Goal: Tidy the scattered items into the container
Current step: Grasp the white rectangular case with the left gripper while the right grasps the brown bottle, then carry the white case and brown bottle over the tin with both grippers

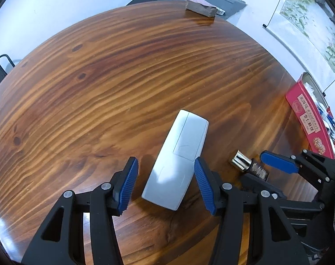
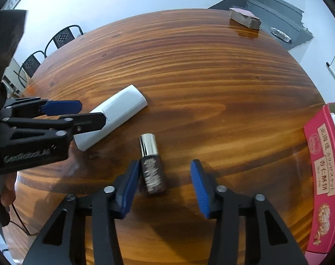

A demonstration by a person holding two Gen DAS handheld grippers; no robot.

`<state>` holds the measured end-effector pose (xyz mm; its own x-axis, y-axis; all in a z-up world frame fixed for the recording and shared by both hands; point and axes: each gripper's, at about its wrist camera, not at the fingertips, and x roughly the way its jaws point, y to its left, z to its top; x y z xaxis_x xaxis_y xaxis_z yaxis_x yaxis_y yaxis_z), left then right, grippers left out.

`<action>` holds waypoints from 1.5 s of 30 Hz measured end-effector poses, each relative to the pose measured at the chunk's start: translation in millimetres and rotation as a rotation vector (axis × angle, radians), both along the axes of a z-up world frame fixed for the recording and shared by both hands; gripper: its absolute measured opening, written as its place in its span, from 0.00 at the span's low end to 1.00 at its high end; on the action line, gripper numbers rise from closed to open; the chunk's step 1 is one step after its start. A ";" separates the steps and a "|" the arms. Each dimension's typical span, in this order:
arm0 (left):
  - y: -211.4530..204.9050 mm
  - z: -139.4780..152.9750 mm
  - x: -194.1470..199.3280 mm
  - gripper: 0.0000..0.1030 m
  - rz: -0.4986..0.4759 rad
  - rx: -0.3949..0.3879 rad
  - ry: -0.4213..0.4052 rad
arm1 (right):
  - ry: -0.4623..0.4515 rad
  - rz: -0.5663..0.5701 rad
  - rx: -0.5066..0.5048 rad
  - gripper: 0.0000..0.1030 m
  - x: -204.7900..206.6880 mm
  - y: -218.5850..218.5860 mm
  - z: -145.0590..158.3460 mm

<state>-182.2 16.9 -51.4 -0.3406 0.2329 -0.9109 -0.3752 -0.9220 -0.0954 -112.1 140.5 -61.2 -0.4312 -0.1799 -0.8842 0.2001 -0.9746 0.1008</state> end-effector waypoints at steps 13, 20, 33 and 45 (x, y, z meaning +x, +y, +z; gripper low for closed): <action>16.1 -9.2 -3.3 0.55 -0.019 -0.048 0.016 | -0.003 -0.011 -0.014 0.23 4.7 7.1 0.8; 19.5 -7.1 5.2 0.42 -0.003 -0.051 0.026 | -0.002 -0.020 -0.050 0.21 9.0 11.6 4.0; 21.8 31.1 39.7 0.42 0.042 -0.005 0.069 | 0.028 -0.015 -0.086 0.21 25.6 29.5 23.9; 66.7 50.4 76.9 0.42 0.016 0.003 0.083 | 0.068 -0.053 -0.128 0.21 53.6 78.8 52.3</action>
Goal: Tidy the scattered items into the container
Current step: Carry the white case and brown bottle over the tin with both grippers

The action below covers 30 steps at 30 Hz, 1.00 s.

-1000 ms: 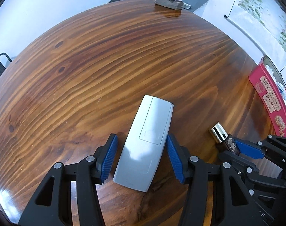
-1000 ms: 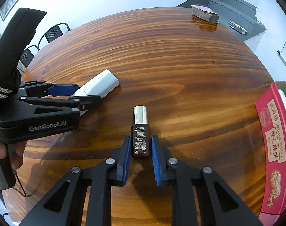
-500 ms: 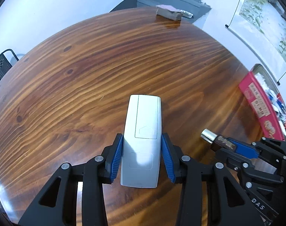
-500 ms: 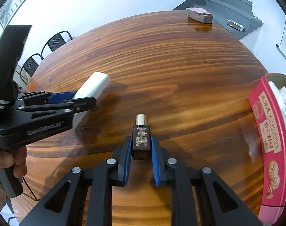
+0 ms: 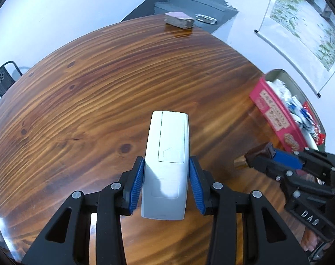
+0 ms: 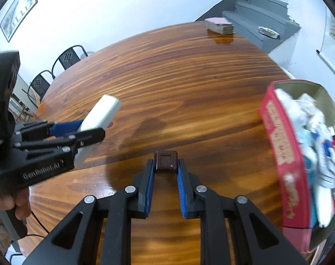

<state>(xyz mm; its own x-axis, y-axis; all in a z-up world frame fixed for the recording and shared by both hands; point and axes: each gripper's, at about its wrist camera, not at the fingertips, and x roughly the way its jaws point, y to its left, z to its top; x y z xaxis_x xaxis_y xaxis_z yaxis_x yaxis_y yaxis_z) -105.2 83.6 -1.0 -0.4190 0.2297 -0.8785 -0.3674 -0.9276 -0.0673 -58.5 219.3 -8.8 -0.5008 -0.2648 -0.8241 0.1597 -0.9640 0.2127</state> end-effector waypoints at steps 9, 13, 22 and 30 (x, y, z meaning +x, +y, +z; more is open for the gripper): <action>65.7 28.4 14.6 0.42 -0.068 0.038 0.040 | 0.082 -0.107 -0.021 0.21 16.4 74.9 38.4; 96.3 39.3 14.3 0.42 -0.087 0.063 0.051 | 0.124 -0.171 -0.022 0.21 19.8 117.5 55.1; 176.6 55.7 10.8 0.42 -0.123 0.129 0.060 | 0.163 -0.282 -0.003 0.21 19.1 204.5 71.4; 234.5 54.1 5.9 0.42 -0.145 0.155 0.041 | 0.134 -0.286 0.007 0.21 13.4 244.4 60.8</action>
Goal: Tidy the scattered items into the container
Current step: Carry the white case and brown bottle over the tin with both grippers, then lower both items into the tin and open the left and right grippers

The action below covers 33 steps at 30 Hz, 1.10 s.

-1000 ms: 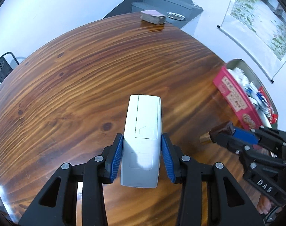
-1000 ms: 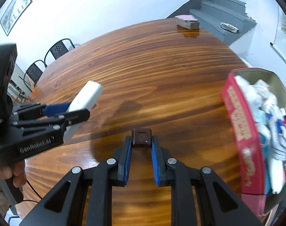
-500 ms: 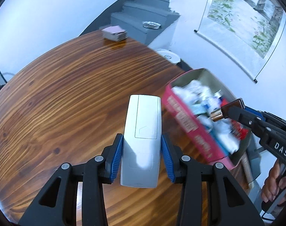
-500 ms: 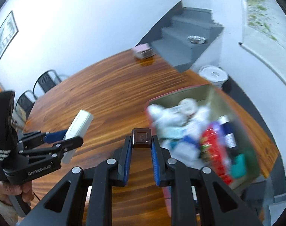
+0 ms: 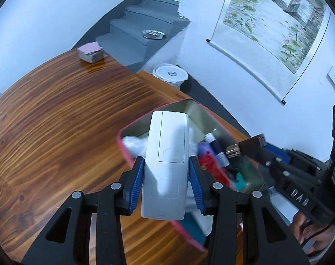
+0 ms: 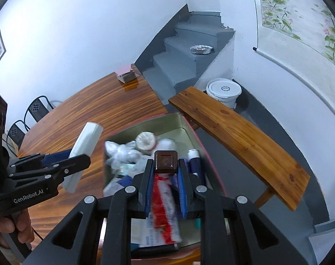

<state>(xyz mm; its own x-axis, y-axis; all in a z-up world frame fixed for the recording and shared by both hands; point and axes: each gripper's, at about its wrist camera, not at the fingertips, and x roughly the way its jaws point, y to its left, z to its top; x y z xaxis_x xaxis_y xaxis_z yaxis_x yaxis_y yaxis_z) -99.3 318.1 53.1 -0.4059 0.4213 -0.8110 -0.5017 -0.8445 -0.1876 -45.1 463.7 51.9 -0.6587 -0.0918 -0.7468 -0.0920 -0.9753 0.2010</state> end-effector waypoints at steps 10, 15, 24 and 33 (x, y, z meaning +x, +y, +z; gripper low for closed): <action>26.4 -18.5 -7.3 0.43 0.028 -0.041 -0.029 | -0.052 0.044 -0.007 0.22 -5.7 8.8 -24.1; 33.2 -25.7 -2.6 0.51 -0.007 -0.074 -0.059 | -0.111 0.045 -0.044 0.22 -13.1 8.9 -37.5; 7.3 -19.7 6.8 0.62 0.103 -0.058 -0.064 | -0.114 0.009 -0.039 0.73 -0.2 9.2 -37.2; 10.0 1.3 44.9 0.65 0.057 -0.153 0.081 | -0.114 0.043 -0.025 0.79 13.7 7.4 -31.2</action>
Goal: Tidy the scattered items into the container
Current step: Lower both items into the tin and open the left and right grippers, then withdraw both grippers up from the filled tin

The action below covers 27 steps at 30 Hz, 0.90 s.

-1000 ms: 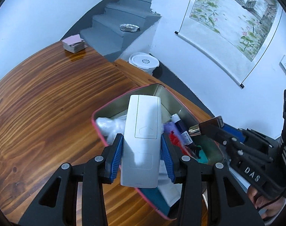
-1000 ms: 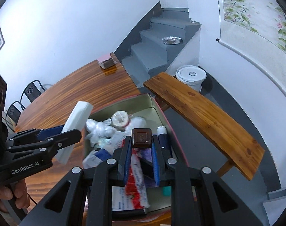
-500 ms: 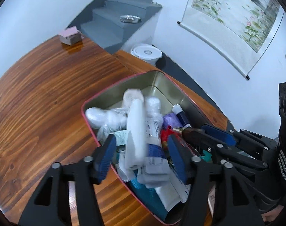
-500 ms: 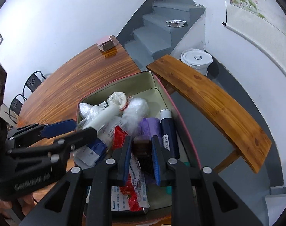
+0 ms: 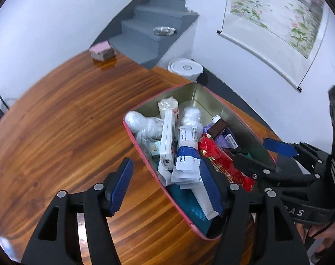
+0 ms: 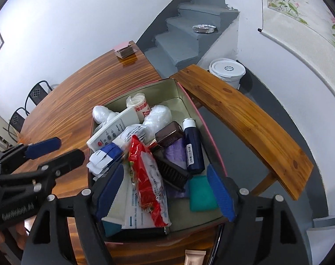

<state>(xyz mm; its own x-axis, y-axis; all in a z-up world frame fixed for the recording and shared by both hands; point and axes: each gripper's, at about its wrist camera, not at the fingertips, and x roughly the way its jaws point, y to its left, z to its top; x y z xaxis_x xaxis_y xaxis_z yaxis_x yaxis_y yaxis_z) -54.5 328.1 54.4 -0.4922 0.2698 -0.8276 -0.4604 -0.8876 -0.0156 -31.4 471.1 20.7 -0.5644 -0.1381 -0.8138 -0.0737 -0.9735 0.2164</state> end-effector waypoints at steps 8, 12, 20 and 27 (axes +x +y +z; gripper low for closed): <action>-26.4 18.9 13.0 0.73 0.089 0.029 0.033 | 0.010 0.056 0.015 0.79 13.4 -10.7 10.1; -40.6 21.5 22.3 0.73 0.151 0.007 0.063 | -0.012 0.066 0.037 0.80 21.9 -7.0 9.2; -33.3 15.2 46.5 0.73 0.144 0.020 0.008 | -0.068 0.095 0.056 0.82 46.6 -0.8 0.6; -9.0 12.4 61.2 0.73 0.088 0.057 -0.035 | -0.103 0.084 0.068 0.82 66.2 9.2 -8.1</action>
<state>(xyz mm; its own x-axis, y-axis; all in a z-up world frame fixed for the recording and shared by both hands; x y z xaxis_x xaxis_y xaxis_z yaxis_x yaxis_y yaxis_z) 6.7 319.1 66.8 -0.4870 0.2740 -0.8293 -0.3792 -0.9217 -0.0818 34.8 480.3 12.6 -0.4659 -0.1234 -0.8762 -0.0101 -0.9894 0.1447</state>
